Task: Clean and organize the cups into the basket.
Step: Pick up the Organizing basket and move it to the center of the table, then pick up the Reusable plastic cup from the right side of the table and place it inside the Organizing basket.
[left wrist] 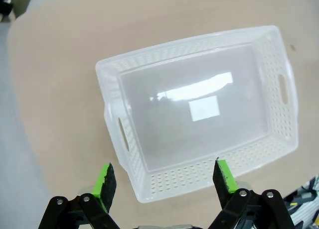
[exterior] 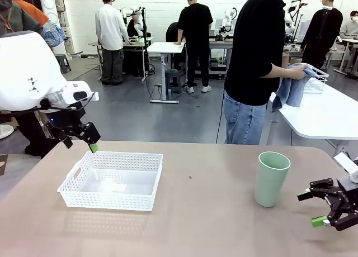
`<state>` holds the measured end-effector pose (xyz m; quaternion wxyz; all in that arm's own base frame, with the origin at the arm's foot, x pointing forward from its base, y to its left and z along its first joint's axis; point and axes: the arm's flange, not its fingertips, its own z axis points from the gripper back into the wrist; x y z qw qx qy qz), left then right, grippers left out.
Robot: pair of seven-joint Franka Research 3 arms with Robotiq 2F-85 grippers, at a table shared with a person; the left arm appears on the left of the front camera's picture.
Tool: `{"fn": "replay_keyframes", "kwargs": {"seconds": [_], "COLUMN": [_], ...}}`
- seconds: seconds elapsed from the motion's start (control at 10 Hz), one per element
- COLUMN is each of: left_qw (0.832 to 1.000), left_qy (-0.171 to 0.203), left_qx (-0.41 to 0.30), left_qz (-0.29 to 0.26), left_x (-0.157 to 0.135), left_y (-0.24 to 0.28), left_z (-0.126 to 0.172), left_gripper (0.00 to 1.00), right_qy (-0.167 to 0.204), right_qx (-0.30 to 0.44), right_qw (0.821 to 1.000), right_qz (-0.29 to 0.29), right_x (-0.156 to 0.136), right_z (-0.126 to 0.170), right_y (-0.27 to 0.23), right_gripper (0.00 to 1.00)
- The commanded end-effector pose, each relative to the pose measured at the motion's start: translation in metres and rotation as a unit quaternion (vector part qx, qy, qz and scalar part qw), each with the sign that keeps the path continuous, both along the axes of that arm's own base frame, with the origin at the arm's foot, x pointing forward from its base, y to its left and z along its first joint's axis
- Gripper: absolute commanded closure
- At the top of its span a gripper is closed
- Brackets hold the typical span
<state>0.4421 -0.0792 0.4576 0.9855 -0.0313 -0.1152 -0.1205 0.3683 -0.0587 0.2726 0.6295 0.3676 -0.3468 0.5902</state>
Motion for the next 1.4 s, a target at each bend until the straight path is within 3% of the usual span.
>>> {"fn": "replay_keyframes", "kwargs": {"seconds": [0.0,0.2,0.3,0.8,1.1,1.3], "left_qw": [0.998,0.996,0.999,0.998,0.998,0.997], "left_qy": [0.011,0.006,0.008,0.01,0.024,0.033], "left_qx": [0.057,0.091,0.045,0.058,0.02,0.014], "left_qz": [0.027,0.015,0.019,0.021,0.063,0.064], "left_x": [0.007,-0.007,0.005,0.003,-0.016,-0.024], "left_y": [-0.007,-0.004,-0.003,-0.002,0.015,0.02], "left_z": [-0.004,-0.006,-0.011,-0.011,-0.023,-0.037], "left_gripper": [0.0,0.0,0.0,0.0,0.0,0.0], "right_qy": [-0.009,0.009,0.002,0.005,-0.069,-0.081], "right_qx": [0.0,0.0,-0.002,-0.002,0.053,0.067], "right_qw": [1.0,1.0,1.0,1.0,0.996,0.993], "right_qz": [0.015,-0.015,0.009,0.007,-0.031,-0.043], "right_x": [0.012,0.015,0.007,0.009,0.021,0.037], "right_z": [-0.009,-0.009,-0.006,-0.007,0.006,0.003], "right_y": [0.001,0.0,0.002,0.0,0.01,0.013], "right_gripper": [0.0,0.0,0.0,0.0,0.0,0.0]}}
